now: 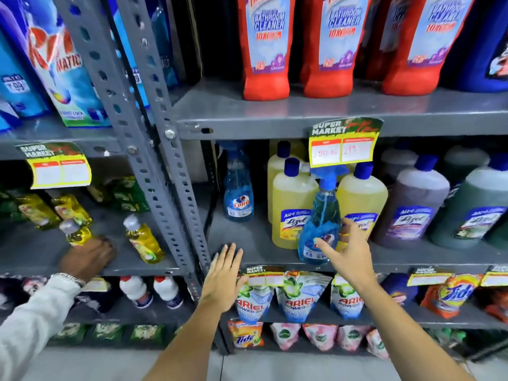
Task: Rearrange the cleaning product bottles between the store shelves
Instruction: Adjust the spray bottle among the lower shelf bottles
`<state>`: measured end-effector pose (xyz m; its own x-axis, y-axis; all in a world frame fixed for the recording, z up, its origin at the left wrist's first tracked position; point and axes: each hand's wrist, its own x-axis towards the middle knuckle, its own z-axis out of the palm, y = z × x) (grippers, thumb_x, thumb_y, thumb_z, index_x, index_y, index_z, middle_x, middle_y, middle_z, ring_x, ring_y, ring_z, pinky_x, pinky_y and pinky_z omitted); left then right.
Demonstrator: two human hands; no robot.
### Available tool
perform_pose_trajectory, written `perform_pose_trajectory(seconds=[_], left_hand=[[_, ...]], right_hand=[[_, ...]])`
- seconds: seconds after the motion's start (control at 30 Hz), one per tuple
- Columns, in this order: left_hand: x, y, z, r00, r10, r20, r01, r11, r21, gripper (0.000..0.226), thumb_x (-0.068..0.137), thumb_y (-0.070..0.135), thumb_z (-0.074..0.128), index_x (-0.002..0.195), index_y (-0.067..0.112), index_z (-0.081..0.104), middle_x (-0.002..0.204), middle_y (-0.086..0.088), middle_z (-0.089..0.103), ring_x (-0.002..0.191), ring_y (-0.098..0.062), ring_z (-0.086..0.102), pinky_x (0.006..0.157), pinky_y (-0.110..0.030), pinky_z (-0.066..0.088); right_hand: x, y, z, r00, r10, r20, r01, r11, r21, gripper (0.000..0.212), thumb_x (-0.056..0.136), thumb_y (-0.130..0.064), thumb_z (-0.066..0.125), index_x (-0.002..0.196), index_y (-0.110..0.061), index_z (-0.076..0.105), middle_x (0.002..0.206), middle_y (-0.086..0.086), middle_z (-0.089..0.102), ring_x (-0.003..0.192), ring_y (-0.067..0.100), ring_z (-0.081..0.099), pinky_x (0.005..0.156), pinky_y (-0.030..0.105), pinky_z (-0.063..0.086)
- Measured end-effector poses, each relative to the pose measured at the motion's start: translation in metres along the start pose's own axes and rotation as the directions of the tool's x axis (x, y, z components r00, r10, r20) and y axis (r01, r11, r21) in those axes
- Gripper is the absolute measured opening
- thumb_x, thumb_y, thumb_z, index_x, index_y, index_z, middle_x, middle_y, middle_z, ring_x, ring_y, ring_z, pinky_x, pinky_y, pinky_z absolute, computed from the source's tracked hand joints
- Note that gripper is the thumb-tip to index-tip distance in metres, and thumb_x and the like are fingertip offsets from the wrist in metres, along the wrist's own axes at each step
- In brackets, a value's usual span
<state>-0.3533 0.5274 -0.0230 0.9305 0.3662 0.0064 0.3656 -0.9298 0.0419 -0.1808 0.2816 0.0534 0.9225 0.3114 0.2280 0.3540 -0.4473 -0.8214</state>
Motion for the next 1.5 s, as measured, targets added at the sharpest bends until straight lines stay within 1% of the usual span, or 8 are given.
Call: perform_pose_trajectory(seconds=[0.13,0.27,0.47,0.6,0.8,1.0,1.23,1.5], left_hand=[[0.003,0.003,0.009,0.999,-0.039,-0.030,0.039,0.999,0.011,0.066,0.100,0.045,0.030,0.151,0.014,0.003,0.161,-0.009,-0.001,0.148,-0.027,-0.004,0.121,-0.042,0.001],[0.004,0.004,0.013,0.998,-0.055,-0.043,0.056,0.998,0.023,0.065,0.100,0.046,0.029,0.151,0.014,0.004,0.161,-0.010,0.000,0.148,-0.026,-0.002,0.121,-0.043,0.002],[0.004,0.003,0.014,0.997,-0.039,-0.072,0.038,0.999,-0.005,0.065,0.100,0.047,0.030,0.151,0.013,0.008,0.161,-0.011,0.005,0.148,-0.027,0.000,0.121,-0.043,0.004],[0.002,-0.001,0.013,0.996,0.002,-0.087,-0.004,1.000,-0.017,0.066,0.099,0.049,0.031,0.150,0.012,0.012,0.161,-0.012,0.009,0.148,-0.028,0.004,0.121,-0.043,0.007],[-0.001,-0.005,0.012,0.992,0.033,-0.122,-0.043,0.996,-0.084,0.064,0.099,0.044,0.035,0.150,0.012,0.013,0.160,-0.011,0.010,0.148,-0.027,0.004,0.121,-0.041,0.004],[0.000,-0.005,0.014,0.994,0.020,-0.104,-0.027,0.997,-0.070,0.065,0.100,0.048,0.028,0.151,0.014,0.007,0.161,-0.009,0.004,0.148,-0.025,-0.002,0.121,-0.040,0.000],[0.000,-0.003,0.015,0.996,0.006,-0.092,-0.015,0.995,-0.096,0.064,0.100,0.045,0.031,0.151,0.015,0.006,0.162,-0.008,0.000,0.148,-0.023,-0.007,0.120,-0.038,-0.006],[0.001,-0.004,0.013,0.999,0.004,-0.035,-0.005,0.999,-0.033,0.067,0.100,0.046,0.029,0.151,0.015,-0.003,0.161,-0.009,-0.006,0.148,-0.025,-0.009,0.122,-0.041,-0.003]], right_hand=[[0.005,0.007,0.010,0.998,0.003,-0.056,-0.006,0.999,-0.054,0.063,0.075,-0.038,0.082,0.125,-0.015,0.052,0.116,0.002,0.056,0.102,0.019,0.059,0.082,0.034,0.049],[0.004,0.006,0.020,0.994,-0.075,-0.079,0.067,0.992,-0.105,0.049,0.076,-0.038,0.081,0.112,-0.010,0.063,0.103,0.009,0.059,0.087,0.004,0.038,0.068,0.019,0.029],[-0.006,-0.015,0.040,0.995,-0.100,0.031,0.099,0.995,0.017,0.051,0.076,-0.033,0.082,0.118,-0.012,0.063,0.097,0.002,0.051,0.093,0.019,0.055,0.082,0.041,0.054],[-0.020,-0.037,0.072,0.989,-0.142,0.051,0.139,0.989,0.054,0.054,0.079,-0.034,0.080,0.124,-0.014,0.060,0.102,-0.001,0.050,0.091,0.006,0.053,0.082,0.030,0.050],[-0.030,-0.050,0.093,0.994,-0.055,0.096,0.054,0.998,0.010,0.064,0.082,-0.043,0.075,0.136,-0.019,0.049,0.126,0.000,0.061,0.113,0.021,0.061,0.089,0.042,0.054],[-0.029,-0.048,0.101,0.996,0.018,0.087,-0.012,0.998,-0.060,0.062,0.081,-0.035,0.079,0.133,-0.019,0.049,0.108,0.003,0.074,0.095,0.024,0.071,0.078,0.045,0.059],[-0.029,-0.057,0.116,0.999,-0.009,0.049,0.012,0.998,-0.059,0.069,0.081,-0.039,0.077,0.139,-0.017,0.047,0.114,0.004,0.073,0.099,0.025,0.070,0.080,0.044,0.058],[-0.018,-0.071,0.122,0.994,-0.026,0.108,0.040,0.991,-0.131,0.060,0.080,-0.041,0.078,0.124,-0.010,0.051,0.111,0.011,0.071,0.099,0.030,0.069,0.075,0.040,0.057]])
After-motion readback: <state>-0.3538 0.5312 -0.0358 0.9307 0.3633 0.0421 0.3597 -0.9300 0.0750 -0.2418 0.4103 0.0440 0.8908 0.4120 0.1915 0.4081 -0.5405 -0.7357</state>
